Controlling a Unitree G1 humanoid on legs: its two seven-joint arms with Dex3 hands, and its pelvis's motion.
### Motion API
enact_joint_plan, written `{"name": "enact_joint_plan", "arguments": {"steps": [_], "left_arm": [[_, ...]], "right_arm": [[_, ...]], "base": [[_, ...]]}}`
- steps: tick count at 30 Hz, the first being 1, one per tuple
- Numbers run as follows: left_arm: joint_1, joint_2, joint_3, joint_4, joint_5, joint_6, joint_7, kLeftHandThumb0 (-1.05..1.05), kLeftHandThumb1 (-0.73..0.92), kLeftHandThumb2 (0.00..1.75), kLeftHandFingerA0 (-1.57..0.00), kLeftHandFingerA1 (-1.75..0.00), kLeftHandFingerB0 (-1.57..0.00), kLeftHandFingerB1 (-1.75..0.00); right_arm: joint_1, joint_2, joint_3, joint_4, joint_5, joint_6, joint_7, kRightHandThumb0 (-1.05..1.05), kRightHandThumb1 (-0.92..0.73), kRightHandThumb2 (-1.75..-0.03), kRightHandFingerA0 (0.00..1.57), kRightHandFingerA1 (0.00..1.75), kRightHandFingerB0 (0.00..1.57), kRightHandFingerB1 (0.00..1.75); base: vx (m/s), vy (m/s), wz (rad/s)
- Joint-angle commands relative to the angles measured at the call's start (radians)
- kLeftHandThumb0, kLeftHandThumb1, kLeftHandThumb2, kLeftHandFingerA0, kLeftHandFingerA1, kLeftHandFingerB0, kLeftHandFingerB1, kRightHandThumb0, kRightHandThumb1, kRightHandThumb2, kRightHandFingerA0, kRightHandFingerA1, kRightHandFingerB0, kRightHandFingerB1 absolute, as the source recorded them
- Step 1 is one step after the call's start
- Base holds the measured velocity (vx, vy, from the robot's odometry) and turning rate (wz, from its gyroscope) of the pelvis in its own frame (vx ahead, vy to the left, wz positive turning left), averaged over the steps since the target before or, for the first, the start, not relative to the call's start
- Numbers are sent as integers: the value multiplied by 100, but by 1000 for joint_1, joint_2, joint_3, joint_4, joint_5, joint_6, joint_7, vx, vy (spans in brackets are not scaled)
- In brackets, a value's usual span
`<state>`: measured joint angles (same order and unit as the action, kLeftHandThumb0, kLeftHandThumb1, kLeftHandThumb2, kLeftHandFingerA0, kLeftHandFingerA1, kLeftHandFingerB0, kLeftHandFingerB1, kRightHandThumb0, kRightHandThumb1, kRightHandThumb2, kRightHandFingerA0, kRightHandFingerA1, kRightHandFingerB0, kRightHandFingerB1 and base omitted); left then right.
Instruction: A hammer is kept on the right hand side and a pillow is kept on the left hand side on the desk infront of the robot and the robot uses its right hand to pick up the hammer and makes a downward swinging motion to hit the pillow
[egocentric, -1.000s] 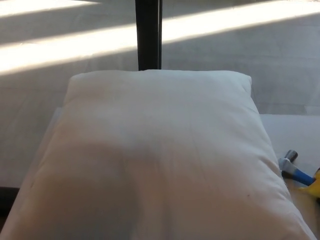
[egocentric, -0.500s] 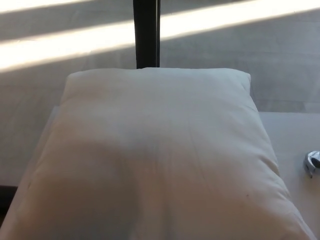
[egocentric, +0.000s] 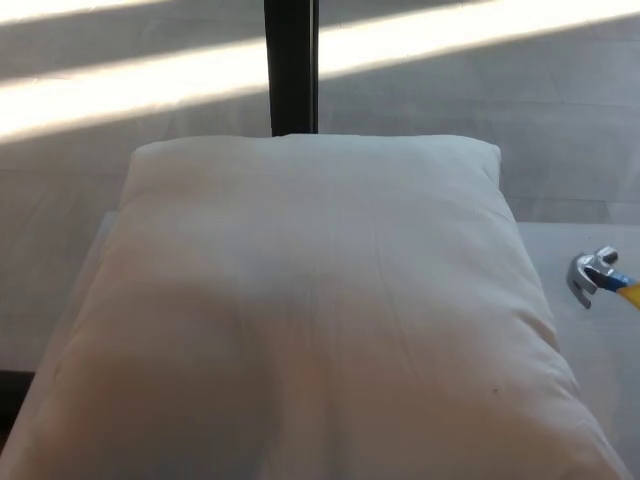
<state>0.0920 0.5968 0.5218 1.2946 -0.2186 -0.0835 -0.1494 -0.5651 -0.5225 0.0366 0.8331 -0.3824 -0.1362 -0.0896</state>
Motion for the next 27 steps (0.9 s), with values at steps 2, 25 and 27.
{"name": "enact_joint_plan", "arguments": {"steps": [2,25,27], "left_arm": [[9,4,0,0,-4,-9,10,-70,75,62,-70,-59,-63,-47],[31,-17,8,5,-13,-20,0,-71,75,62,-70,-59,-62,-47],[33,-17,3,4,-7,-16,5,-71,75,62,-70,-59,-63,-47]], "right_arm": [[-83,10,-7,-116,63,18,120,-21,-44,-124,92,171,83,158],[-376,280,-461,-369,707,891,364,-31,-62,-115,105,175,67,175],[-401,273,-466,-342,717,949,393,-33,-62,-117,106,175,69,175]], "base": [[0,0,0],[0,0,0],[0,0,0]]}}
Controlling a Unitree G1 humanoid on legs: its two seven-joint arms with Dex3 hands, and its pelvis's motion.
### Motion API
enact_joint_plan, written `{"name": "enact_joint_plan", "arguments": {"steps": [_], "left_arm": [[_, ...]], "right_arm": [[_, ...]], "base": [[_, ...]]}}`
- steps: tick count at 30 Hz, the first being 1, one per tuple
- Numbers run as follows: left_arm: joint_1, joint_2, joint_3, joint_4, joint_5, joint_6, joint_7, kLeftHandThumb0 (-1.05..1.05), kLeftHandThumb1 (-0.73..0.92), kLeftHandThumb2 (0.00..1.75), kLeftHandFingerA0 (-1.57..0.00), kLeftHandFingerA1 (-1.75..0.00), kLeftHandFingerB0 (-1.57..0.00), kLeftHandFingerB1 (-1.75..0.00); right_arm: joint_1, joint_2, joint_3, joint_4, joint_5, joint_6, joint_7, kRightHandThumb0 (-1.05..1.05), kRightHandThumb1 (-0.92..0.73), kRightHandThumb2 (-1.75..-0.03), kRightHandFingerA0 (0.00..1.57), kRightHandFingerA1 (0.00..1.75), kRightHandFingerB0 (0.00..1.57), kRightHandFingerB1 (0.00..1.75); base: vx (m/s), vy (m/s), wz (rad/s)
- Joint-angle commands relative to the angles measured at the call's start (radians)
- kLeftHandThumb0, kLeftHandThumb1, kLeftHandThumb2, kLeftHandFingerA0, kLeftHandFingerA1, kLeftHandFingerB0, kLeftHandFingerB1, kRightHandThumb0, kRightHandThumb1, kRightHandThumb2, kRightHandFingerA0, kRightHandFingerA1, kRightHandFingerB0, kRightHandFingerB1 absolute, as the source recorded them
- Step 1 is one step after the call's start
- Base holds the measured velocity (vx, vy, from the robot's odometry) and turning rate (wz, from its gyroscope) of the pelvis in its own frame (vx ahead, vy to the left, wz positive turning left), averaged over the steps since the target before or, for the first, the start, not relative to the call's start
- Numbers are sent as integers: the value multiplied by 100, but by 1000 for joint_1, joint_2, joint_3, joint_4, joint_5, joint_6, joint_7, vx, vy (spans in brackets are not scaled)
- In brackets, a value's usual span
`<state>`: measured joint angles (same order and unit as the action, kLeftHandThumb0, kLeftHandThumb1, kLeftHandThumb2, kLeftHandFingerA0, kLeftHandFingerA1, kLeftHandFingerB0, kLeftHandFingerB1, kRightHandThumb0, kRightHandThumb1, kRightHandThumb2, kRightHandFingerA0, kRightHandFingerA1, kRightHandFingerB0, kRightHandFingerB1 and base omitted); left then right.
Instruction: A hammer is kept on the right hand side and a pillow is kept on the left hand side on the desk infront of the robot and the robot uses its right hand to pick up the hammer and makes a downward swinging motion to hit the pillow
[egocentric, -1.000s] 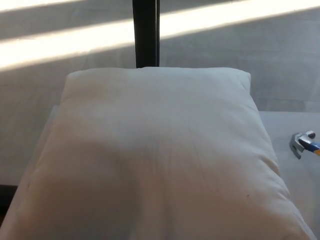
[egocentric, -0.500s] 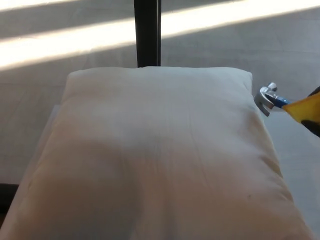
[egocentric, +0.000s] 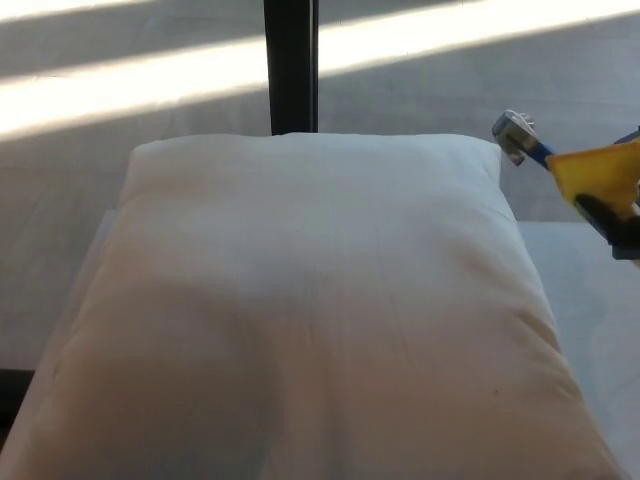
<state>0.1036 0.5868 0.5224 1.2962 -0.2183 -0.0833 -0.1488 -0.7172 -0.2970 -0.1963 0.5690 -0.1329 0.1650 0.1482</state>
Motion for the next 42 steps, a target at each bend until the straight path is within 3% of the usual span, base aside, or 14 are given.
{"name": "enact_joint_plan", "arguments": {"steps": [1,3,9,10,11,12,13,14,15,21,26,30,38,42], "left_arm": [[21,-6,-1,2,-5,-13,6,-72,76,63,-72,-59,-62,-46],[20,-6,3,3,-9,-1,11,-72,75,62,-73,-58,-63,-45],[10,-2,3,4,-8,11,20,-72,74,62,-73,-59,-64,-46],[13,-3,-1,2,-4,1,19,-72,75,62,-73,-60,-64,-47],[13,-2,-2,2,-4,2,16,-73,75,63,-71,-59,-63,-46],[13,0,-1,4,-4,6,8,-74,76,63,-72,-59,-62,-46],[13,0,-1,4,-5,6,6,-74,76,63,-72,-59,-62,-46],[13,1,-2,4,-4,7,6,-74,76,63,-72,-59,-62,-46],[14,1,-4,4,-1,5,6,-73,76,63,-71,-59,-62,-46],[15,2,-15,5,10,-2,8,-74,77,63,-71,-57,-63,-46],[12,1,-3,6,-3,10,5,-72,76,63,-71,-59,-64,-46],[17,-3,-8,2,2,3,2,-72,76,63,-70,-59,-64,-47],[10,-9,-11,2,2,8,1,-72,76,63,-71,-60,-64,-47],[10,-8,-22,1,11,3,0,-74,77,63,-71,-58,-63,-45]], "right_arm": [[-276,45,-242,-44,480,694,174,-33,-60,-117,105,175,71,167],[-331,41,-258,21,501,785,208,-31,-60,-117,105,175,72,167],[-367,64,-214,30,476,804,255,-31,-62,-111,102,175,70,159],[-379,70,-216,35,473,811,250,-31,-63,-110,101,175,76,150],[-391,72,-213,40,472,812,256,-30,-63,-113,103,175,67,171],[-406,73,-207,46,471,812,266,-35,-64,-98,95,175,77,149],[-407,72,-208,46,471,814,267,-35,-64,-98,95,175,77,149],[-433,77,-209,61,470,815,263,-28,-62,-115,103,175,70,167],[-458,77,-204,71,466,817,270,-31,-62,-113,103,175,77,154],[-543,75,-188,82,466,847,306,-33,-60,-112,106,175,81,158],[-579,79,-169,67,455,853,309,-32,-57,-117,104,175,90,148],[-620,83,-144,66,442,861,318,-34,-60,-113,103,175,84,161],[-664,115,-180,85,465,885,300,-32,-50,-120,103,175,84,150],[-650,138,-155,51,446,878,291,-32,-55,-117,103,175,82,160]], "base": [[0,0,0],[0,0,0],[0,0,0],[0,0,0],[0,0,0],[0,0,0],[0,0,0],[0,0,0],[0,0,0],[0,0,0],[0,0,0],[0,0,0],[0,0,0],[0,0,0]]}}
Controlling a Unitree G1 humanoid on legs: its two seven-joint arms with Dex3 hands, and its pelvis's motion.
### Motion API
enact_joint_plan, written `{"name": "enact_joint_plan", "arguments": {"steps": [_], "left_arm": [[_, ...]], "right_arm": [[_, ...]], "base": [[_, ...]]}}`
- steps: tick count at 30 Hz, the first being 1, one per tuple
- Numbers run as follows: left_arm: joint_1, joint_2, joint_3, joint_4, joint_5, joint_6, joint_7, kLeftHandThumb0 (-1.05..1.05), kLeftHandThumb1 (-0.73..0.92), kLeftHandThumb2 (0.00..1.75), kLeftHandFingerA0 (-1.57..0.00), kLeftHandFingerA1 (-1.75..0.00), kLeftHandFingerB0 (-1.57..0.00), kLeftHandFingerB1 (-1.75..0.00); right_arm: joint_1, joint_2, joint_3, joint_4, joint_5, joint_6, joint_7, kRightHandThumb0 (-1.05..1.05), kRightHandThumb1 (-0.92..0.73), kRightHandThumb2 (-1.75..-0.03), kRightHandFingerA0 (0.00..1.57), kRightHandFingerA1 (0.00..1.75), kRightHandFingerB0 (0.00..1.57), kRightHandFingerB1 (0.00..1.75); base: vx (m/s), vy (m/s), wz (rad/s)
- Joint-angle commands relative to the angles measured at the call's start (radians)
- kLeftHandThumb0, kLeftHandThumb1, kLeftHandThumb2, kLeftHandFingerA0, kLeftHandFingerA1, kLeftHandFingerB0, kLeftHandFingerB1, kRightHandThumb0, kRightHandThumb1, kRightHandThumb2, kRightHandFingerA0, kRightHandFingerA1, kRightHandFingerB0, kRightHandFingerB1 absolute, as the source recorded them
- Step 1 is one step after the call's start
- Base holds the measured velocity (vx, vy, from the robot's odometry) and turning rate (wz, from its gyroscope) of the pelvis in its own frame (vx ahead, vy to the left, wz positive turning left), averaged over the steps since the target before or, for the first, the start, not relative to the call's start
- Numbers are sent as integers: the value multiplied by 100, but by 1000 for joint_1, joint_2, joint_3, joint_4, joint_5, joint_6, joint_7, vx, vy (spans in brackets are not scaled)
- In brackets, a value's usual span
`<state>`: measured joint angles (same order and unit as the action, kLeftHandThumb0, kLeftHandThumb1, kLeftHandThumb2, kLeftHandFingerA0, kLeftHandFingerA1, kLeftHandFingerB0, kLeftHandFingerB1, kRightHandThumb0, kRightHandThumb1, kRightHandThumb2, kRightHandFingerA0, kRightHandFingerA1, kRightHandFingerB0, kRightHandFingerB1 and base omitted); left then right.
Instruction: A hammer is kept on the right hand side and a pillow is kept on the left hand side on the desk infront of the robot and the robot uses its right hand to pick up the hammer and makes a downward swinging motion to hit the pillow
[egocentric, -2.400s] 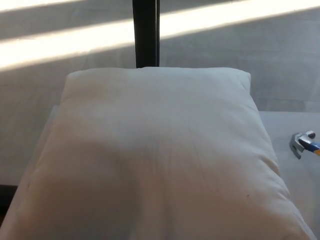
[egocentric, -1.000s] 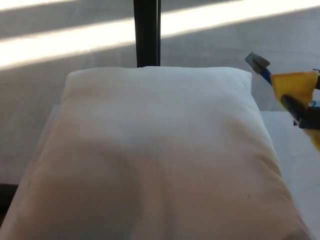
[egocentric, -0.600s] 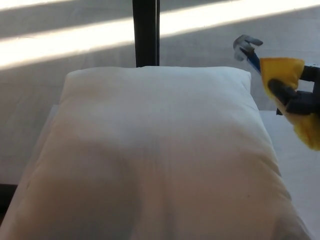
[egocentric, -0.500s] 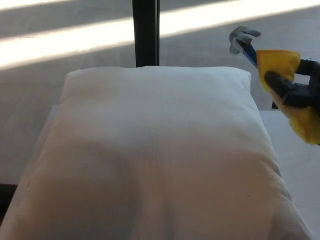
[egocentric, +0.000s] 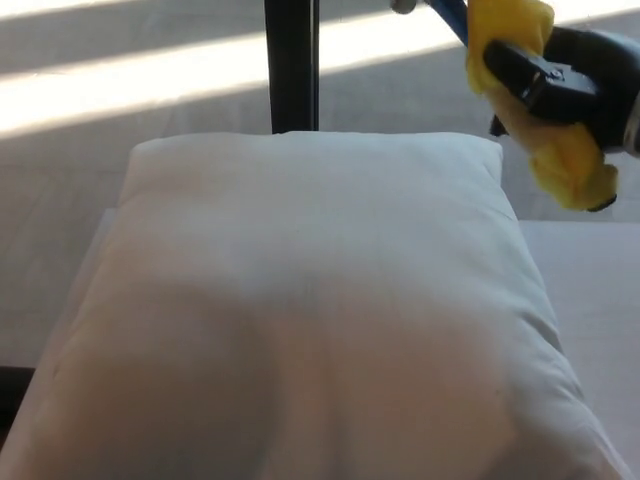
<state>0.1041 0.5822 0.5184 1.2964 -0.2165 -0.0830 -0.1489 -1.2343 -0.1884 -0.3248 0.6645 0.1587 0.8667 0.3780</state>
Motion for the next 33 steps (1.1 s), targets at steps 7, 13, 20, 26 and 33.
{"name": "enact_joint_plan", "arguments": {"steps": [7,13,20,26,33], "left_arm": [[-1,-7,-11,1,-11,13,11,-73,75,63,-72,-57,-66,-47],[-13,-3,-19,2,-4,20,11,-72,76,63,-71,-57,-65,-47],[-24,0,-35,-2,9,20,20,-74,77,63,-72,-59,-64,-46],[-32,7,-28,-1,-4,19,10,-72,77,63,-70,-59,-63,-47],[-38,11,-26,0,-8,15,0,-72,77,63,-70,-58,-63,-47]], "right_arm": [[-56,74,-11,-58,171,183,70,-34,-59,-114,104,175,83,164],[32,100,52,-98,141,160,31,-31,-52,-127,105,175,80,166],[181,133,145,-121,83,140,-50,-31,-66,-103,104,175,82,144],[351,125,326,-11,-22,33,-76,-33,-79,-91,100,175,68,161],[480,108,480,97,-100,-134,-83,-27,-58,-120,105,175,78,165]], "base": [[0,0,0],[0,0,0],[0,0,0],[0,0,0],[0,0,0]]}}
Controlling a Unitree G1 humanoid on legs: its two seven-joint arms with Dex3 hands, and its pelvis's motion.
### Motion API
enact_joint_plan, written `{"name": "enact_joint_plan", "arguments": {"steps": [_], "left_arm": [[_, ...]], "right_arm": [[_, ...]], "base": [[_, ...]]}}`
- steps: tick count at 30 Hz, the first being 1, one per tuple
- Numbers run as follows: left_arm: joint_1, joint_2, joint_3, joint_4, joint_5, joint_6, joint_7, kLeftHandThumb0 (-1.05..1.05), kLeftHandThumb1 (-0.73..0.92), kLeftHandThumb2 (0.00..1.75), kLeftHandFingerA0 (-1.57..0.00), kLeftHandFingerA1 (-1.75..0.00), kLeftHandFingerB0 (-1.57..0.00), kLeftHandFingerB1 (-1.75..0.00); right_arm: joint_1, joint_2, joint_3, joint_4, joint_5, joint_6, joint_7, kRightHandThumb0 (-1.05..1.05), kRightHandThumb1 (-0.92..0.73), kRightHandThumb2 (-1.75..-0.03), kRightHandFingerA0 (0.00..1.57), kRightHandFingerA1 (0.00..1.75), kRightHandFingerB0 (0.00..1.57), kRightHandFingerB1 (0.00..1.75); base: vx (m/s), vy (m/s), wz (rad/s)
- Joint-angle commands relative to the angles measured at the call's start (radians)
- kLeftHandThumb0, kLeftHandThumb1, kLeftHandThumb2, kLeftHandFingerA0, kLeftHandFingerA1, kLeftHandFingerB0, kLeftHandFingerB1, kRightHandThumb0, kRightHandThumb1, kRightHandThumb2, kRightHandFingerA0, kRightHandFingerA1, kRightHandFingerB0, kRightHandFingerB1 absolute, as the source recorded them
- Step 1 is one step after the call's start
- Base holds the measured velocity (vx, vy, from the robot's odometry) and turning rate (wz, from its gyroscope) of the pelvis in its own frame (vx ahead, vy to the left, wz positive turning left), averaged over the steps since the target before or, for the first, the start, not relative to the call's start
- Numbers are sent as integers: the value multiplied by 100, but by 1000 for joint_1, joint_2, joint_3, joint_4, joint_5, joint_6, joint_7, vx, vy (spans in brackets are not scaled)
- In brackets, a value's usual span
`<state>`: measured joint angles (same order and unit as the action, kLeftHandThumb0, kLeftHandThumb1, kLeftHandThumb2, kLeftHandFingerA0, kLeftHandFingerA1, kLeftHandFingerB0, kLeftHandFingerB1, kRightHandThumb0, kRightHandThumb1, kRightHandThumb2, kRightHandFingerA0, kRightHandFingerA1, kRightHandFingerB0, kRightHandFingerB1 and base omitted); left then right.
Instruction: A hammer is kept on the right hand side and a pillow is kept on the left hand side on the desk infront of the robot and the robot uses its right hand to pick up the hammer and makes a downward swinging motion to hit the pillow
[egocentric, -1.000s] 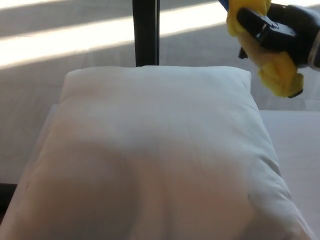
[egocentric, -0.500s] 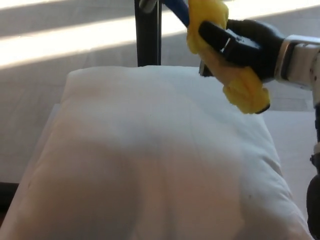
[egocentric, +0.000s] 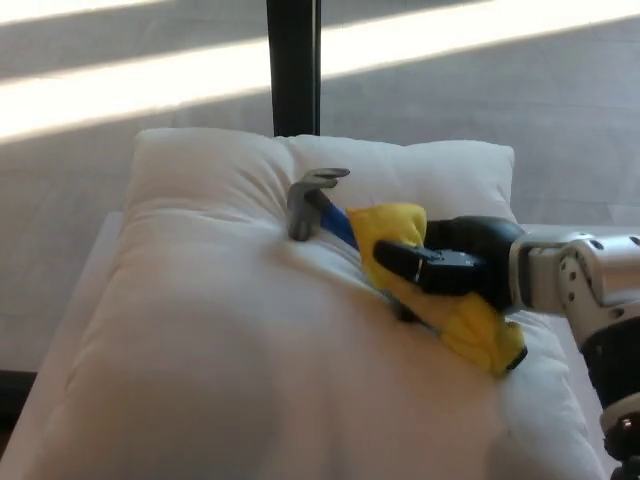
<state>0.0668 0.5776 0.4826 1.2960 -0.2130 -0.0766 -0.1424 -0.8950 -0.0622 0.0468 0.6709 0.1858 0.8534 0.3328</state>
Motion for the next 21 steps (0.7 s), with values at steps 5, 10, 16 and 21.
{"name": "enact_joint_plan", "arguments": {"steps": [5,10,16,21], "left_arm": [[4,16,9,-5,-11,4,-13,-73,77,63,-70,-60,-63,-48],[-2,12,19,0,-18,8,2,-72,74,62,-72,-60,-65,-49],[6,15,7,-6,-6,5,-6,-72,77,63,-70,-58,-62,-47],[13,14,0,-4,2,0,1,-72,78,63,-70,-57,-64,-47]], "right_arm": [[179,-1,338,173,-273,-191,-118,-34,-69,-85,89,175,72,145],[158,-5,390,187,-266,-196,-114,-35,-70,-83,91,175,72,144],[124,-17,377,150,-228,-191,-114,-36,-75,-88,87,175,66,144],[41,-25,255,133,-136,-138,-93,-34,-73,-94,106,175,70,167]], "base": [[0,0,0],[0,0,0],[0,0,0],[0,0,0]]}}
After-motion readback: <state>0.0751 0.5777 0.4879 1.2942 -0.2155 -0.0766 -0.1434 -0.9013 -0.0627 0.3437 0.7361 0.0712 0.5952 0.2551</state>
